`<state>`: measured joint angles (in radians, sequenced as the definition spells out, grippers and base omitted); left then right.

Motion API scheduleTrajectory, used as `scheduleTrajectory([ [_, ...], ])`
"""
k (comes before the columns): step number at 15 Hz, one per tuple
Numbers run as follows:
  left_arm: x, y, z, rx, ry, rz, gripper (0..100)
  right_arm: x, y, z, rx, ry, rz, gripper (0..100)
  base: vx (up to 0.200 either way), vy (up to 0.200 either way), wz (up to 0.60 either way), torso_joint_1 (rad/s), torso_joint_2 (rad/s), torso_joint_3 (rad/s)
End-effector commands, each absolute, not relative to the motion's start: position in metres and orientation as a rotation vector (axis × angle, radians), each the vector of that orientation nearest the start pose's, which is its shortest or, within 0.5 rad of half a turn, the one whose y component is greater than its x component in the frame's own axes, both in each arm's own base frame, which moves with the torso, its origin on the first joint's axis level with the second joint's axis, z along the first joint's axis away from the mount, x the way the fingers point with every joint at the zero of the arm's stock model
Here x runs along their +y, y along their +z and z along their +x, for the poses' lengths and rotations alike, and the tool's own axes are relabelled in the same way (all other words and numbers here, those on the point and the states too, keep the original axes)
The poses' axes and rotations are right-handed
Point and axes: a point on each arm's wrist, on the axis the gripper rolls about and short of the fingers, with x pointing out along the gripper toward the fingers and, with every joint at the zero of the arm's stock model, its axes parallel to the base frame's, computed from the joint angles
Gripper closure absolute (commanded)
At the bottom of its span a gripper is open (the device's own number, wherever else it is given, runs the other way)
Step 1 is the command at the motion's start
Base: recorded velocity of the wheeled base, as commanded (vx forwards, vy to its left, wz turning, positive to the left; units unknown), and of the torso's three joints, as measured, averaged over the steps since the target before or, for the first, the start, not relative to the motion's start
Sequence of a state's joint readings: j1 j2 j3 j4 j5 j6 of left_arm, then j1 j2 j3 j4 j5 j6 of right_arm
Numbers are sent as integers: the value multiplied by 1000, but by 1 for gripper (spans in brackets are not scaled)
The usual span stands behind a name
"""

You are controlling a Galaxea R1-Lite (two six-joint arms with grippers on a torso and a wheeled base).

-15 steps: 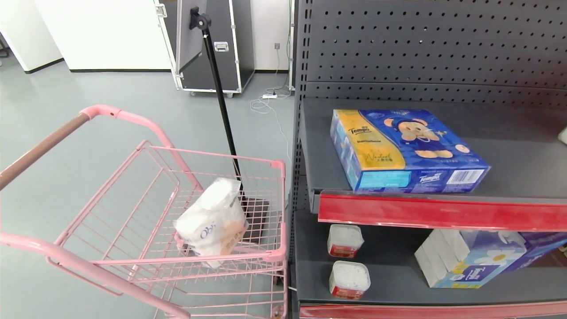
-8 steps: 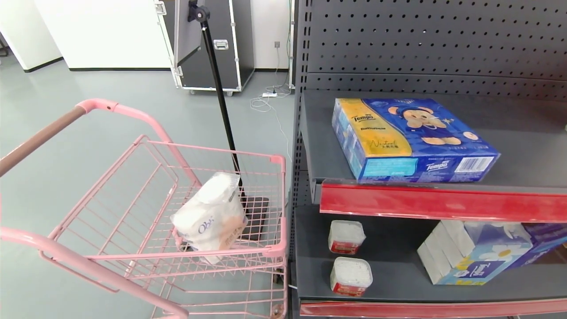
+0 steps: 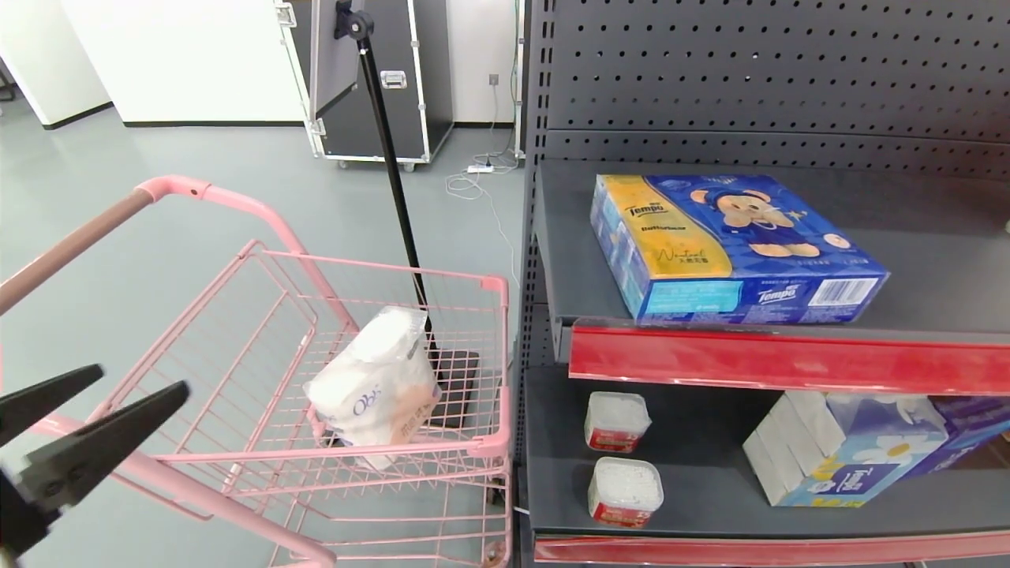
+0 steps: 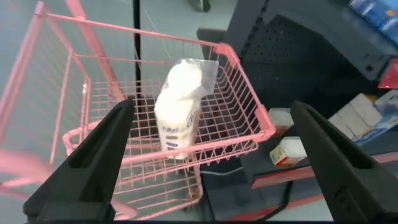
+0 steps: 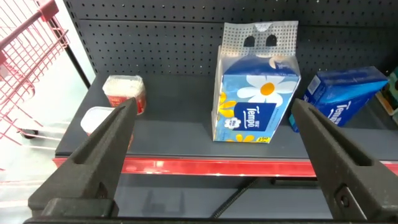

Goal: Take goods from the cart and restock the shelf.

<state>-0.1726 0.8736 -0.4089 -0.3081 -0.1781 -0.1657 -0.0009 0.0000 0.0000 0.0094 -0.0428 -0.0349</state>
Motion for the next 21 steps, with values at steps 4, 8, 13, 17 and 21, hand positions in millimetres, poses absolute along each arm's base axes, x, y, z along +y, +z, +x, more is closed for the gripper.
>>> scheduleTrajectory([
  [4, -46, 140, 190, 548, -447, -80, 0, -1, 75, -23, 10, -44, -35, 0, 0, 0, 0, 0, 0, 0],
  [8, -49, 123, 207, 588, -455, -78, 0, -1, 75, -23, 10, -43, -35, 0, 0, 0, 0, 0, 0, 0],
  [13, -55, 106, 235, 569, -464, -49, 0, -1, 75, -23, 10, -44, -35, 0, 0, 0, 0, 0, 0, 0],
  [17, -53, 101, 257, 561, -452, -11, 0, -1, 75, -23, 10, -43, -35, 0, 0, 0, 0, 0, 0, 0],
  [21, -53, 104, 274, 542, -444, -10, 0, -1, 75, -23, 10, -43, -35, 0, 0, 0, 0, 0, 0, 0],
])
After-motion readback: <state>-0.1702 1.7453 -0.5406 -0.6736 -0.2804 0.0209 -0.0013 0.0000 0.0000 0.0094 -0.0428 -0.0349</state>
